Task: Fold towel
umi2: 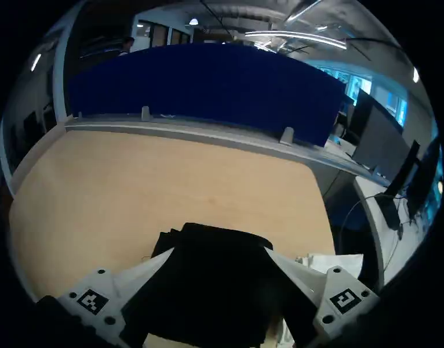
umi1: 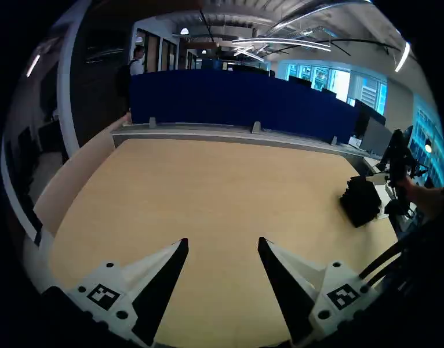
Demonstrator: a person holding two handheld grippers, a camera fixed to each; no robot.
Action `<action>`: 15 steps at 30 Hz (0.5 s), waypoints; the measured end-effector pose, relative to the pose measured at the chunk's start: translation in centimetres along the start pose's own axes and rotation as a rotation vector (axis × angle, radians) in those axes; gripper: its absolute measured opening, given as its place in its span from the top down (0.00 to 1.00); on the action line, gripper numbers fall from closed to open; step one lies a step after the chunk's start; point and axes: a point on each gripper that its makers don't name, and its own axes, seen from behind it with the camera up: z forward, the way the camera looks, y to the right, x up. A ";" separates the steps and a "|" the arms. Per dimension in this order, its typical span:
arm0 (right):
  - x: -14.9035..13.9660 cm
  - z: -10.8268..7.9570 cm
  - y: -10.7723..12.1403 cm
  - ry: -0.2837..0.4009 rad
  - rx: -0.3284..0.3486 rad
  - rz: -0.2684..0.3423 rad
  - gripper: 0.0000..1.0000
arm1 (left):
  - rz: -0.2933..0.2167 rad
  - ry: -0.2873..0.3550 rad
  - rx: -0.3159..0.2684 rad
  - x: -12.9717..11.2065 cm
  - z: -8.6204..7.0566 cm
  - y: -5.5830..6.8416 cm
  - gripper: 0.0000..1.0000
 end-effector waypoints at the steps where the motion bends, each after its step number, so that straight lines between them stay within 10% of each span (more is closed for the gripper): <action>1: 0.0 -0.5 -0.2 0.005 -0.002 0.000 0.00 | -0.001 0.003 -0.004 0.1 0.0 0.0 0.11; 15: -1.9 -6.1 -2.7 0.085 -0.039 0.068 0.00 | 0.021 0.034 -0.046 1.5 -0.4 0.3 0.11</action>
